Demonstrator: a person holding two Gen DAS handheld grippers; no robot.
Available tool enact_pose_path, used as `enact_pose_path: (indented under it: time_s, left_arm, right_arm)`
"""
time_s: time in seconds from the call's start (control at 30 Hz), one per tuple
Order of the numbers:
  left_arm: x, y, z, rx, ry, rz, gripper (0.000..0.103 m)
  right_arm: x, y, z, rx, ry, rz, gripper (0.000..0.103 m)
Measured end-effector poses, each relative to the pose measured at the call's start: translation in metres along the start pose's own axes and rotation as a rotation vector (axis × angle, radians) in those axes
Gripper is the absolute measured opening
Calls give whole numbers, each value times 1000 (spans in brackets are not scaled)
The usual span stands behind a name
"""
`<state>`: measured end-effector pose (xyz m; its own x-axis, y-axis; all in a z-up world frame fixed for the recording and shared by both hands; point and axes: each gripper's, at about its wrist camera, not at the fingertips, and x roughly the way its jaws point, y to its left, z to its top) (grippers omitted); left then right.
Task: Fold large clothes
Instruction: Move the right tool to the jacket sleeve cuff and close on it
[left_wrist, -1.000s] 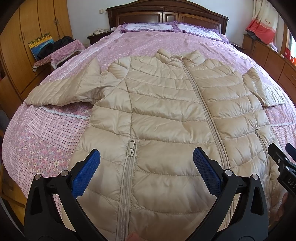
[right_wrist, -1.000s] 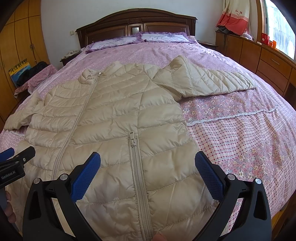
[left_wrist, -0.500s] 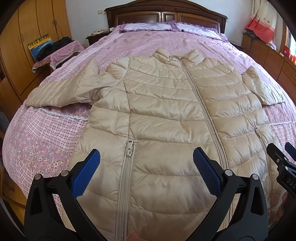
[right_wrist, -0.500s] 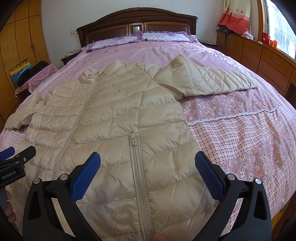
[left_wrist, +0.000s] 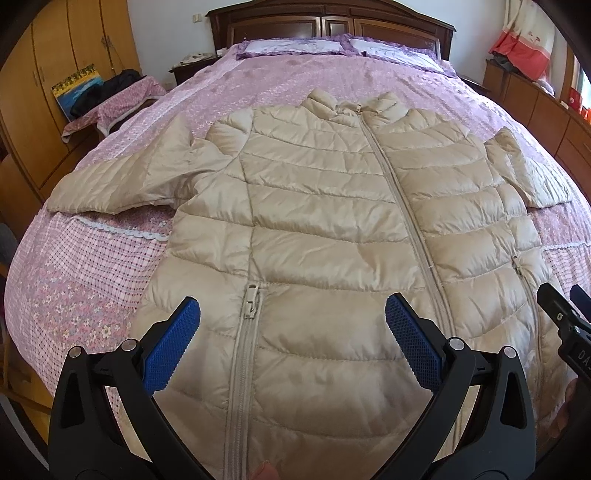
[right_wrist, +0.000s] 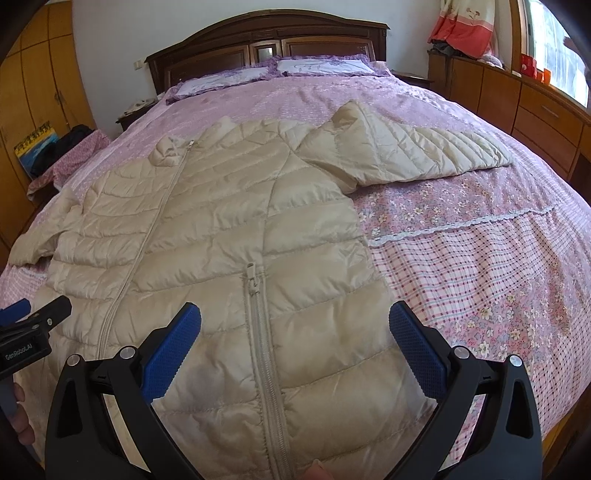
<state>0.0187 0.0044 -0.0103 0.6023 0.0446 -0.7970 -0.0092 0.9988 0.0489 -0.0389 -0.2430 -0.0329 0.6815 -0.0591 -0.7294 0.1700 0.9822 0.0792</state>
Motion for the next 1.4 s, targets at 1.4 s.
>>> enact_pose_path:
  time_s: [1.4]
  left_arm:
    - [71, -54, 33, 1, 163, -71, 100]
  right_arm:
    - [133, -260, 172, 362, 0, -175, 98]
